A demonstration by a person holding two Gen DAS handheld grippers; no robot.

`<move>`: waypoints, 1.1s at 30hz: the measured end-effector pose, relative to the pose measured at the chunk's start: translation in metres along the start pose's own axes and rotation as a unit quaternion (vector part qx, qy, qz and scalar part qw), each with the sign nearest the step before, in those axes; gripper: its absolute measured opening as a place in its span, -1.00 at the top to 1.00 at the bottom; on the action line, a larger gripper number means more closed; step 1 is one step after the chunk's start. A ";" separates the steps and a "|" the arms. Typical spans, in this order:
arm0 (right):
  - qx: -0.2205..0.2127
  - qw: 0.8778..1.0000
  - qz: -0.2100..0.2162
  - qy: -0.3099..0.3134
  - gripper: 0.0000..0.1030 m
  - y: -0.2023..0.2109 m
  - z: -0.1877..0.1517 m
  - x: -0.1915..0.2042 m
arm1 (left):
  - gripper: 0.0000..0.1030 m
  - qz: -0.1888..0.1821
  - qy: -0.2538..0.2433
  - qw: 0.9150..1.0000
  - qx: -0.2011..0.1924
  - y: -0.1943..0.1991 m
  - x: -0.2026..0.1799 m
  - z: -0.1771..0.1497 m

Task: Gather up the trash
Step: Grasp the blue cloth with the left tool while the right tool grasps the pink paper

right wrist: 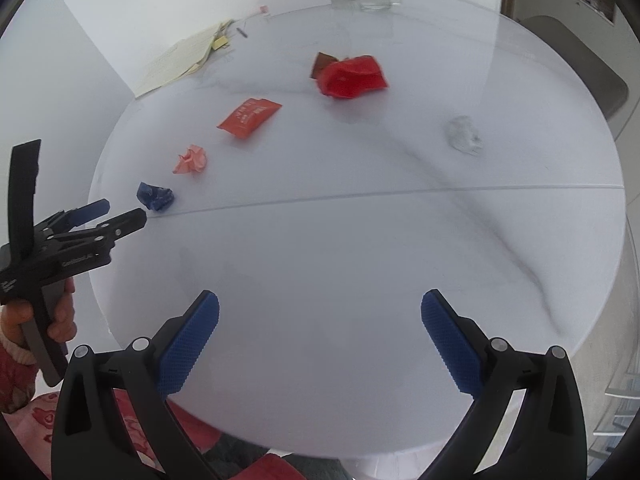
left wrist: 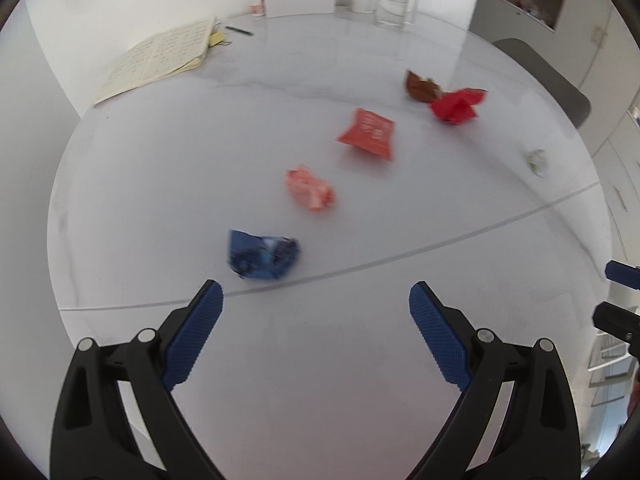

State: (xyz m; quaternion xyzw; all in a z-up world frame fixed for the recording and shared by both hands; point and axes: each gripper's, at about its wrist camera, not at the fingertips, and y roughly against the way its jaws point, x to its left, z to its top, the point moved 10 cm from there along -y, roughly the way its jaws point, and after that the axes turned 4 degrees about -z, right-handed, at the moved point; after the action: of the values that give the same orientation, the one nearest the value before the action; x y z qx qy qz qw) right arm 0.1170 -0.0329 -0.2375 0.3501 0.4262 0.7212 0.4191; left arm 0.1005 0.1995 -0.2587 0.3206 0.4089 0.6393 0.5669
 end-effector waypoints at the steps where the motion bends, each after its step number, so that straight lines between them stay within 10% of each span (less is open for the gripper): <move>1: 0.002 1.000 0.002 0.002 -0.95 -0.004 0.005 0.006 | -0.74 0.002 0.000 1.000 0.001 -0.005 0.006 0.001; 23: 0.016 0.994 0.061 0.089 -0.95 -0.069 0.080 0.103 | 0.41 -0.040 -0.011 0.999 0.032 -0.064 0.023 0.012; 33: 0.037 0.982 0.103 0.155 -0.67 -0.125 0.105 0.171 | 0.41 -0.050 0.035 0.998 0.024 -0.047 0.044 0.007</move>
State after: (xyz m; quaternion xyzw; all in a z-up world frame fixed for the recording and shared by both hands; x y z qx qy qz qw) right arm 0.1766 0.1909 -0.2851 0.2914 0.4740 0.7897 0.2584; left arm 0.1216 0.2455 -0.3000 0.2903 0.4595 0.6109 0.5757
